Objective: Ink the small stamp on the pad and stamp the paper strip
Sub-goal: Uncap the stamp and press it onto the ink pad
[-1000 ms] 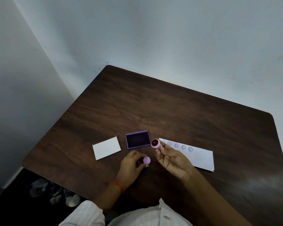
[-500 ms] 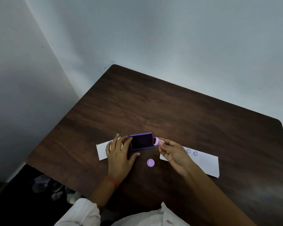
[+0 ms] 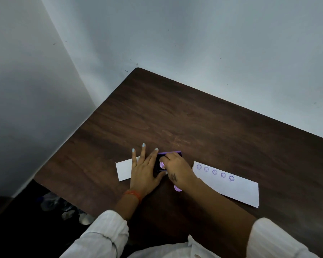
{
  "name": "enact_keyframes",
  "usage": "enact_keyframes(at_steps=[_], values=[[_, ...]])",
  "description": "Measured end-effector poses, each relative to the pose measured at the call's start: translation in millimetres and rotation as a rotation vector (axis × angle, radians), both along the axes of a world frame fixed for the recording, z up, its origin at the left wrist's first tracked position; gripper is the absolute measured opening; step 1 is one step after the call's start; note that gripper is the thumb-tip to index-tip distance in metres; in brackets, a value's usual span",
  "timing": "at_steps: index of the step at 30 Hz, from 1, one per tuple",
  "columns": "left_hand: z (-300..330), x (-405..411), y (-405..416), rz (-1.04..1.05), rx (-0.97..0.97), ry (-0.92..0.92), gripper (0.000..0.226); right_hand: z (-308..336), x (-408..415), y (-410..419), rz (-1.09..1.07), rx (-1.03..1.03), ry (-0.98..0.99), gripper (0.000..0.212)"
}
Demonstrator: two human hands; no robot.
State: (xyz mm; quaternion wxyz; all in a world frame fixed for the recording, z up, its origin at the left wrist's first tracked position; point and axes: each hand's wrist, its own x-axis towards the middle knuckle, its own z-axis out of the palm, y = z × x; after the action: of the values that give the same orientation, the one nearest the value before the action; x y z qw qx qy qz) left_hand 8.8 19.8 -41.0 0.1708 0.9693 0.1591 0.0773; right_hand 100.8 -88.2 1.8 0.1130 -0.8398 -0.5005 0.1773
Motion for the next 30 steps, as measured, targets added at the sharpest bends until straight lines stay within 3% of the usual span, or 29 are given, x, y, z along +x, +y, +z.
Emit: enact_keyframes(at_steps=[4, 10, 16, 22, 26, 30], values=[[-0.2, -2.1, -0.1, -0.011, 0.039, 0.021, 0.071, -3.4, -1.7, 0.7, 0.028, -0.01, -0.079, 0.037], [-2.2, -1.5, -0.2, 0.001, 0.038, 0.012, 0.069, -7.7, -10.2, 1.8, -0.164, 0.122, -0.023, 0.037], [-2.0, -0.8, 0.3, -0.003, 0.024, -0.002, 0.069, -1.5, 10.0, 1.6, 0.161, -0.065, -0.084, 0.036], [-3.2, -0.4, 1.0, -0.008, 0.015, -0.015, 0.069, -8.0, -13.1, 0.4, -0.133, 0.142, -0.038, 0.034], [-1.9, -0.6, 1.0, -0.012, -0.001, -0.054, 0.068, 3.2, 7.1, 5.4, -0.229, 0.148, 0.077, 0.013], [-2.7, -0.4, 1.4, -0.01, -0.01, -0.062, 0.07, 3.2, 13.0, 8.7, -0.188, 0.162, 0.021, 0.012]])
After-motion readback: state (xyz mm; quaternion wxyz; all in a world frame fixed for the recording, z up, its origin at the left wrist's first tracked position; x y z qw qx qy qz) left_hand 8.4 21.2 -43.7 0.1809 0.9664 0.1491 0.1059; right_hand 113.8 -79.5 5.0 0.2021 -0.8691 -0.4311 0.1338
